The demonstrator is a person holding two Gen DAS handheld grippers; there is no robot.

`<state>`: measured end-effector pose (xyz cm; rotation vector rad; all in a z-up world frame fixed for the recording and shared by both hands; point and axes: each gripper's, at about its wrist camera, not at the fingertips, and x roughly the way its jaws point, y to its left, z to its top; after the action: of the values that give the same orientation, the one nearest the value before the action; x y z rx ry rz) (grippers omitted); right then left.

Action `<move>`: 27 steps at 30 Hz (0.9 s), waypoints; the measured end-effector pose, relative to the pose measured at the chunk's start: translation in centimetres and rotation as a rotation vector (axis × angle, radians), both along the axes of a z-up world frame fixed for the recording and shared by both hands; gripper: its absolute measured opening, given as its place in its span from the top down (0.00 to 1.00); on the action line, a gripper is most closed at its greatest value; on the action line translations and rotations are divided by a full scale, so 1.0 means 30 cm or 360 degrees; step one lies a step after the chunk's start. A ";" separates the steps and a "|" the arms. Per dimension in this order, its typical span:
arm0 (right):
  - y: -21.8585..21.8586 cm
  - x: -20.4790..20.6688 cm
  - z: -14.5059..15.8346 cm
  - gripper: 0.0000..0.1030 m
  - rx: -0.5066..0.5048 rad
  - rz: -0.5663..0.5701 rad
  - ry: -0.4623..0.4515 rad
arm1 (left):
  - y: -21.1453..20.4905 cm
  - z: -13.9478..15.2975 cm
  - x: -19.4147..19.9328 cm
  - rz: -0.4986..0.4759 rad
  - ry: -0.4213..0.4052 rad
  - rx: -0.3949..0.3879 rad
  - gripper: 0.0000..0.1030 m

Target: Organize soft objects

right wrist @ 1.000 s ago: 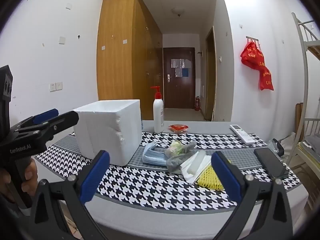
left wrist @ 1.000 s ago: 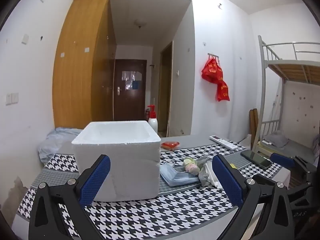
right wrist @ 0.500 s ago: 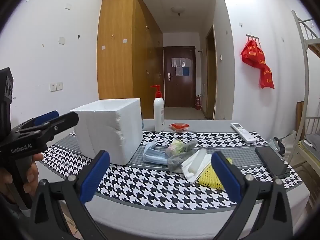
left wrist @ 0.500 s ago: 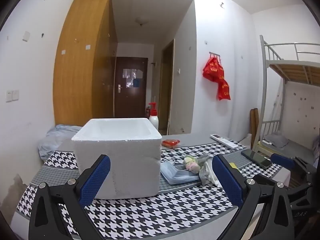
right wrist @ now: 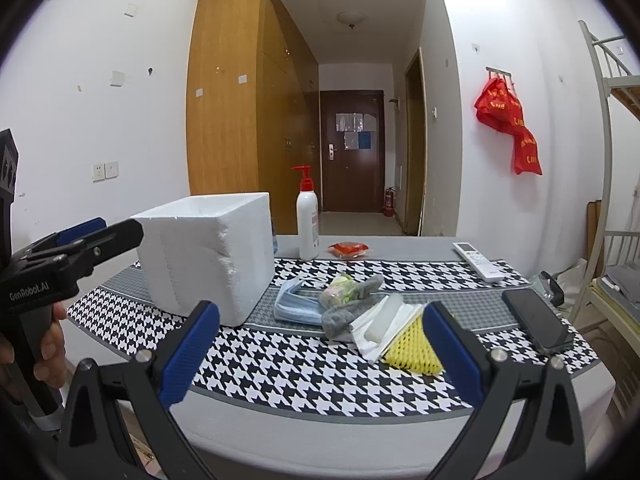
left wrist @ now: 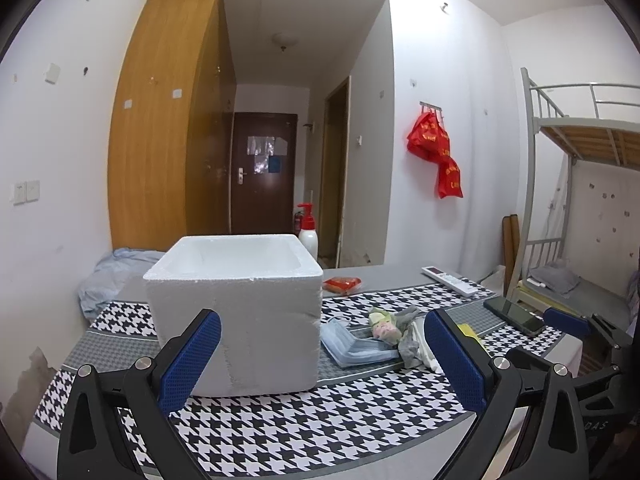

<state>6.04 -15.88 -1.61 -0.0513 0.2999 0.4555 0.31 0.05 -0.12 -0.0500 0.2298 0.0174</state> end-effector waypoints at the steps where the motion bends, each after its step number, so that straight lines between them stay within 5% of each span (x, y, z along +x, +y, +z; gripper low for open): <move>1: 0.002 0.000 0.001 0.00 -0.0003 0.0000 -0.0002 | -0.002 -0.002 0.001 -0.0003 -0.0001 0.0007 0.01; 27: -0.008 0.001 0.007 0.00 0.0005 -0.0004 0.0001 | -0.014 -0.015 0.010 0.0019 0.0030 0.0039 0.01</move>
<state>6.06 -16.12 -1.40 -0.0479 0.3001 0.4534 0.61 -0.38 -0.57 -0.0269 0.2481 0.0322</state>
